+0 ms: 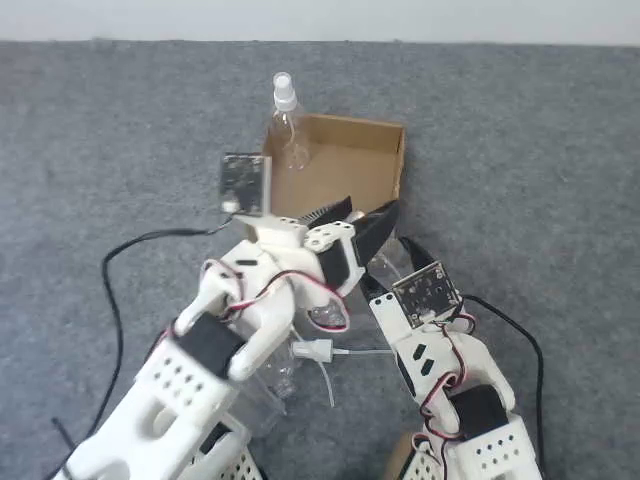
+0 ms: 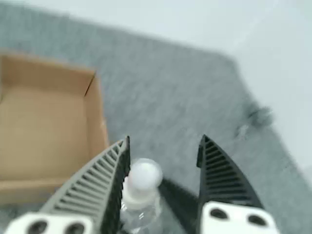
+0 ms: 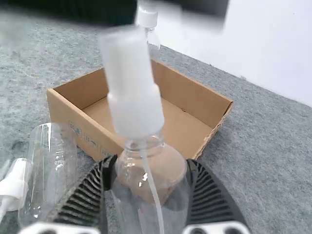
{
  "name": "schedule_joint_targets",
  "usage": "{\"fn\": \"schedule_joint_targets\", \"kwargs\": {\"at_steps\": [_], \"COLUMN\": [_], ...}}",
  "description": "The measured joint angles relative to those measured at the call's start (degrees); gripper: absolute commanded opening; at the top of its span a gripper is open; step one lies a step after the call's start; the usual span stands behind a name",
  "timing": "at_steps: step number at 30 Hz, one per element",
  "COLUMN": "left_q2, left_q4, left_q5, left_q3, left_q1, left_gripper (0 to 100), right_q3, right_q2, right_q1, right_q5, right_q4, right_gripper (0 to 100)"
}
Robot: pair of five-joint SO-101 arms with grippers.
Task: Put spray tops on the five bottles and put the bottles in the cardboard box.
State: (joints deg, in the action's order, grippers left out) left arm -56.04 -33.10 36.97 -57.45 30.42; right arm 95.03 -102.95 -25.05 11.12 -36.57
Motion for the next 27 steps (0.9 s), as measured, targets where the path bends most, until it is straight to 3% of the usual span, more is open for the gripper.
{"fn": "schedule_joint_targets", "kwargs": {"at_steps": [7, 15, 22, 27], "left_q2": [-14.42, -19.16, -19.52, -19.52], "left_q4": [0.0, -0.79, -7.56, -8.09], "left_q5": [0.0, 0.09, 0.0, 0.26], "left_q3": [-4.04, -4.75, -4.75, -6.15], "left_q1": [-4.57, -6.24, -7.82, -11.08], "left_gripper": [21, 20, 1, 1], "right_q3": [0.0, 0.0, 0.0, 0.0], "right_q2": [-0.09, -0.09, -0.09, -0.09], "right_q1": [0.0, 1.32, 1.76, 4.48], "right_q5": [-3.34, -4.04, -8.35, -11.78], "right_q4": [0.0, 0.0, 0.0, 0.26], "right_gripper": [0.6, 0.6, 0.6, 0.6]}}
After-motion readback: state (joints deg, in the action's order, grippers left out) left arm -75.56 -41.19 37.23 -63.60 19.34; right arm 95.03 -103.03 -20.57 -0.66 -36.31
